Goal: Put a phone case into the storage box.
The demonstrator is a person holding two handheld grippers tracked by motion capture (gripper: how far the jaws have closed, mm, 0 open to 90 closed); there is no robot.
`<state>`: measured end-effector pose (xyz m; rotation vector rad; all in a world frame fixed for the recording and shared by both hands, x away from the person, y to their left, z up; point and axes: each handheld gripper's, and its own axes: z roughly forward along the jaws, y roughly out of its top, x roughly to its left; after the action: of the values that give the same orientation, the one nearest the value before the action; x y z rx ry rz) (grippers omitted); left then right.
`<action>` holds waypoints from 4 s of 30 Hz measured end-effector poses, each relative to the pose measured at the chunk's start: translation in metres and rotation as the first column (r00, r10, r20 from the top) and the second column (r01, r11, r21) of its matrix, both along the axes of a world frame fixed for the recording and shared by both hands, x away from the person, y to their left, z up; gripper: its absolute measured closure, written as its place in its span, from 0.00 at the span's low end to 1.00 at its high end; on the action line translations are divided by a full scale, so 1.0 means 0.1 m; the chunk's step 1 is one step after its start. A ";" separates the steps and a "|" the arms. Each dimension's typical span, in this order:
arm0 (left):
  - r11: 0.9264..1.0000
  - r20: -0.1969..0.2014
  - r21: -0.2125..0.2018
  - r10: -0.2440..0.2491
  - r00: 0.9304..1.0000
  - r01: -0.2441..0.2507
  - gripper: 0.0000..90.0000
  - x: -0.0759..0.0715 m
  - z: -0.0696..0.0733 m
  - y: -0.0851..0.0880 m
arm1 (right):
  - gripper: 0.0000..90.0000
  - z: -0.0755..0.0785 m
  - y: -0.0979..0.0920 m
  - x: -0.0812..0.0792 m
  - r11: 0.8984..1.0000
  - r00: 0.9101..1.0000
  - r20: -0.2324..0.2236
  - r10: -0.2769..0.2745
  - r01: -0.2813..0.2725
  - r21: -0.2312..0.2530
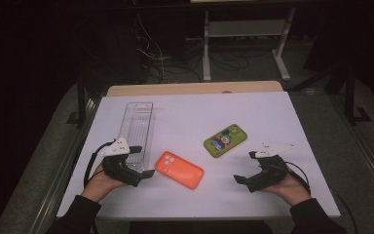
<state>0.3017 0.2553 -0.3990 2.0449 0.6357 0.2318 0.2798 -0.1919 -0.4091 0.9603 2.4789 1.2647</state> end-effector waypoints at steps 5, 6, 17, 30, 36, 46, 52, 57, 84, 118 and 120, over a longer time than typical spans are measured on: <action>1.000 0.000 0.000 -0.001 1.000 0.001 0.00 -0.01 0.01 0.00 | 0.00 0.02 0.02 0.00 1.000 1.000 -0.007 -0.002 0.002 -0.007; 1.000 0.000 0.000 -0.001 1.000 0.001 0.00 -0.01 0.01 0.00 | 0.00 0.02 0.02 0.00 1.000 1.000 -0.007 -0.002 0.002 -0.007; 1.000 -0.002 -0.008 0.008 1.000 -0.008 0.00 -0.02 0.02 0.02 | 0.00 0.10 0.16 0.10 0.999 1.000 -0.029 0.001 -0.003 -0.039; 1.000 -0.008 0.010 0.015 1.000 -0.015 0.00 -0.04 0.03 0.03 | 0.00 0.17 0.36 0.23 0.999 0.999 -0.028 0.029 -0.031 -0.044; 1.000 -0.014 -0.008 0.021 1.000 -0.021 0.00 -0.06 0.02 0.03 | 0.00 0.19 0.48 0.31 0.999 0.999 -0.043 0.029 -0.031 -0.042; 1.000 -0.011 -0.009 0.017 1.000 -0.017 0.00 -0.06 0.01 0.04 | 0.00 0.20 0.77 0.42 0.996 0.997 -0.040 0.069 -0.071 -0.061; 1.000 -0.009 -0.010 0.013 1.000 -0.013 0.00 -0.05 0.01 0.04 | 0.00 0.21 0.89 0.46 0.993 0.995 -0.037 0.087 -0.090 -0.071; 1.000 -0.013 0.002 0.012 1.000 -0.012 0.00 -0.05 0.01 0.04 | 0.00 0.20 1.01 0.49 0.992 0.994 -0.042 0.096 -0.099 -0.076; 1.000 -0.009 0.006 -0.006 1.000 0.006 0.00 -0.06 0.01 0.04 | 0.00 0.07 1.72 0.62 0.979 0.985 -0.092 0.142 -0.154 -0.137; 1.000 -0.025 -0.015 -0.010 1.000 0.010 0.00 -0.08 0.00 0.01 | 0.09 -0.35 2.06 0.53 0.947 0.975 -0.144 0.170 -0.202 -0.251; 1.000 -0.026 -0.015 -0.008 1.000 0.008 0.00 -0.08 0.00 0.01 | 0.11 -0.35 2.06 0.51 0.946 0.978 -0.135 0.160 -0.191 -0.262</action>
<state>0.2936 0.2564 -0.3995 2.0387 0.6431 0.1952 0.3310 0.0145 -0.4437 0.7751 2.7861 0.8979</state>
